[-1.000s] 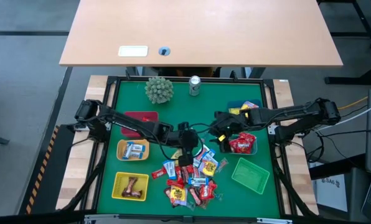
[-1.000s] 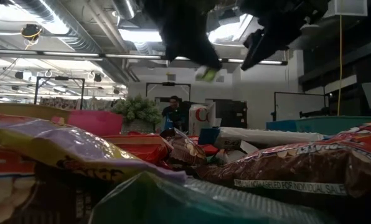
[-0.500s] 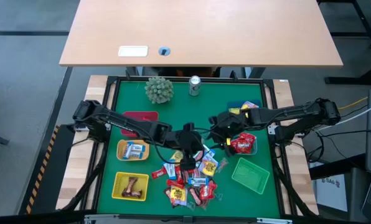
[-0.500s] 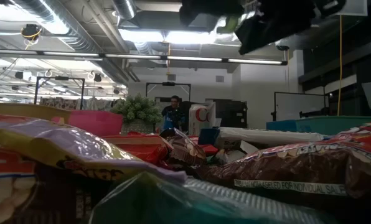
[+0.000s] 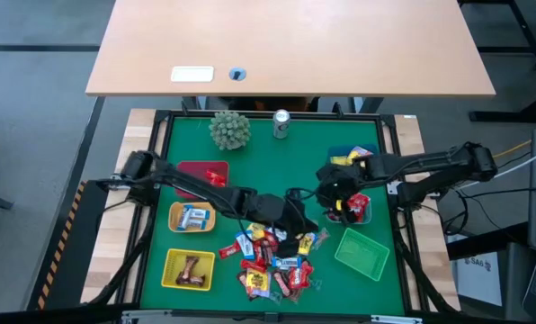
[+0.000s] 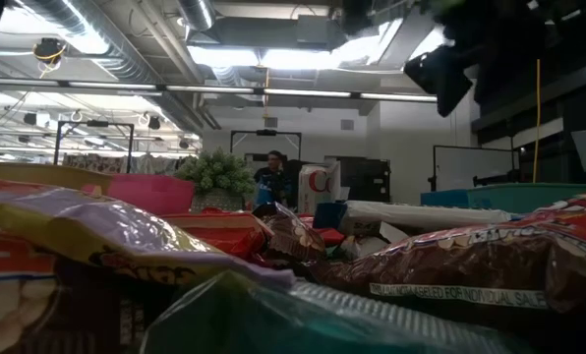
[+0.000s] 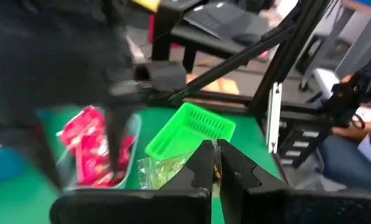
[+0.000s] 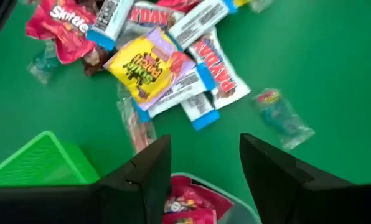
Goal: Sort candy
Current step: Put the green gummy into the green bin, then put the red chocolate bar into the red bin
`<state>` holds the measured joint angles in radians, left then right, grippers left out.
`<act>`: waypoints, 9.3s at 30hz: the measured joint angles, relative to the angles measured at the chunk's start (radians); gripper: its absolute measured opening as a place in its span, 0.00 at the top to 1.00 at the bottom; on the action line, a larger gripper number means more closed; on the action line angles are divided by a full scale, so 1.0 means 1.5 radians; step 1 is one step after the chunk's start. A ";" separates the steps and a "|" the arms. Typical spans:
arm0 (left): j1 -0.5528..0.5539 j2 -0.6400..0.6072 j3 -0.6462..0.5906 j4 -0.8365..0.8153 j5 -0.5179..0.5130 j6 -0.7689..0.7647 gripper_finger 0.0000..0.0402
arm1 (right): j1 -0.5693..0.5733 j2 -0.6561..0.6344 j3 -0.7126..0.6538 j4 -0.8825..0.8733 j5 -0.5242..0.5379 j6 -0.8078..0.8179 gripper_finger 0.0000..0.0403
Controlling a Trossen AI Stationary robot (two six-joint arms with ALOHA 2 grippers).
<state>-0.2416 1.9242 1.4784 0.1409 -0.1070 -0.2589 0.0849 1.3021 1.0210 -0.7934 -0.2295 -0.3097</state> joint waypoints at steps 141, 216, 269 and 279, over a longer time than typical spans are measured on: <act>-0.093 -0.176 -0.126 -0.653 0.058 -0.377 0.69 | 0.000 -0.045 -0.002 0.034 0.134 0.028 0.53; -0.201 -0.107 -0.390 -0.288 -0.045 -0.430 0.69 | 0.000 -0.004 -0.001 0.059 0.133 0.028 0.53; 0.056 -0.119 0.087 -1.030 -0.100 -0.137 0.84 | 0.000 -0.005 -0.001 0.060 0.133 0.028 0.53; 0.120 -0.118 -0.034 -1.138 -0.208 -0.121 0.84 | 0.000 -0.005 -0.001 0.060 0.133 0.028 0.53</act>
<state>-0.0614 1.7469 1.4270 -1.5657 -0.4186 -0.4402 0.0849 1.2953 1.0191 -0.7039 -0.0299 -0.2677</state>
